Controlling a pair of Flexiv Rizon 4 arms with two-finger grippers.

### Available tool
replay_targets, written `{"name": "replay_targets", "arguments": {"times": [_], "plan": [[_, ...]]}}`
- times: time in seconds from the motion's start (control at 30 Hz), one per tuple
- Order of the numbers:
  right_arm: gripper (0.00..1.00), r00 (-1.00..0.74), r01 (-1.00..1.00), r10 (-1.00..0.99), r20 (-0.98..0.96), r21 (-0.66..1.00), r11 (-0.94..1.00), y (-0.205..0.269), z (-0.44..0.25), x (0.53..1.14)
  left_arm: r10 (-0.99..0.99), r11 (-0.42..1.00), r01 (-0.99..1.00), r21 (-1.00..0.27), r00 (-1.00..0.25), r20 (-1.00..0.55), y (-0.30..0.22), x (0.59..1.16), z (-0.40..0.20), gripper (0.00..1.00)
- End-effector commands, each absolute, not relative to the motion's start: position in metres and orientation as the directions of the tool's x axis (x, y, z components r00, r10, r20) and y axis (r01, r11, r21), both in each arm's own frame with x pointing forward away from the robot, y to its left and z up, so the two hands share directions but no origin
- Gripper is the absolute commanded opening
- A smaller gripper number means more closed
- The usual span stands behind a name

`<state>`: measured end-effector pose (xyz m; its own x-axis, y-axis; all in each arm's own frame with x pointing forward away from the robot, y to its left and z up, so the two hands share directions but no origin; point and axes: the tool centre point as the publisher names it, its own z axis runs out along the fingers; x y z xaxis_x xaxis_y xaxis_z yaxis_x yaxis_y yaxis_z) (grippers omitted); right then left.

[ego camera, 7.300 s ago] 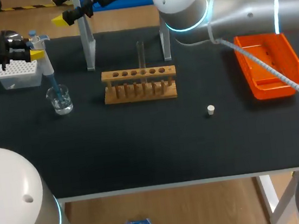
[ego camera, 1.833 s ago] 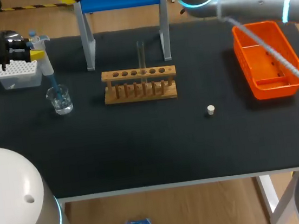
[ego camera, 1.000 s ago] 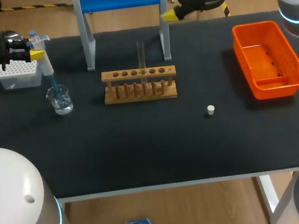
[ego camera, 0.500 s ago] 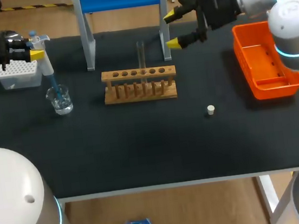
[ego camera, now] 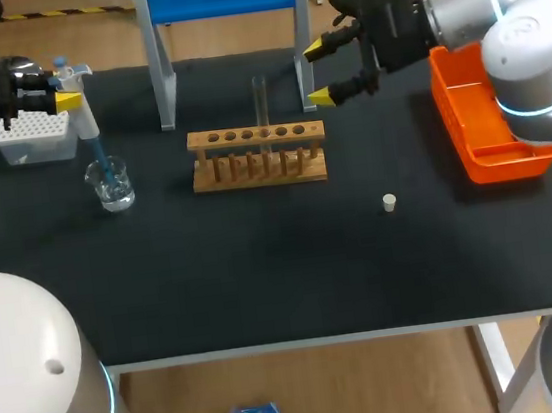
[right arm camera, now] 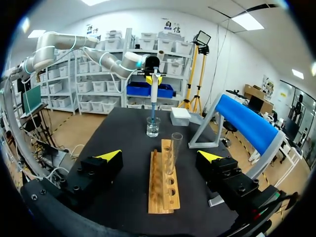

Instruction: Invert the test tube, pick up the pipette, mount the tip to pipette, aspirate from beaker and dispense into the tube, eject the tip, return the pipette, and cap with the stopper.

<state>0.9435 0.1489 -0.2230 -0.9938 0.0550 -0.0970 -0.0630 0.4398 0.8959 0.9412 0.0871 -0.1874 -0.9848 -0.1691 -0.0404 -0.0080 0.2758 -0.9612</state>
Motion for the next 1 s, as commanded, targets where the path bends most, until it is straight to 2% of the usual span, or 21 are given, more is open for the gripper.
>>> {"name": "replay_targets", "arguments": {"times": [0.03,1.0], "plan": [[1.0,-0.995,-0.065,0.04,-0.092,0.892,0.447,0.154,-0.227,0.952,-0.167,0.276,-0.008,-0.961,-0.985,-0.04,0.088,0.942,-0.187,0.0],[1.0,-0.994,-0.076,0.038,-0.104,0.89,0.45,0.159,-0.228,0.964,-0.167,0.276,-0.008,-0.961,-0.985,-0.04,0.088,0.942,-0.187,0.0]]}}
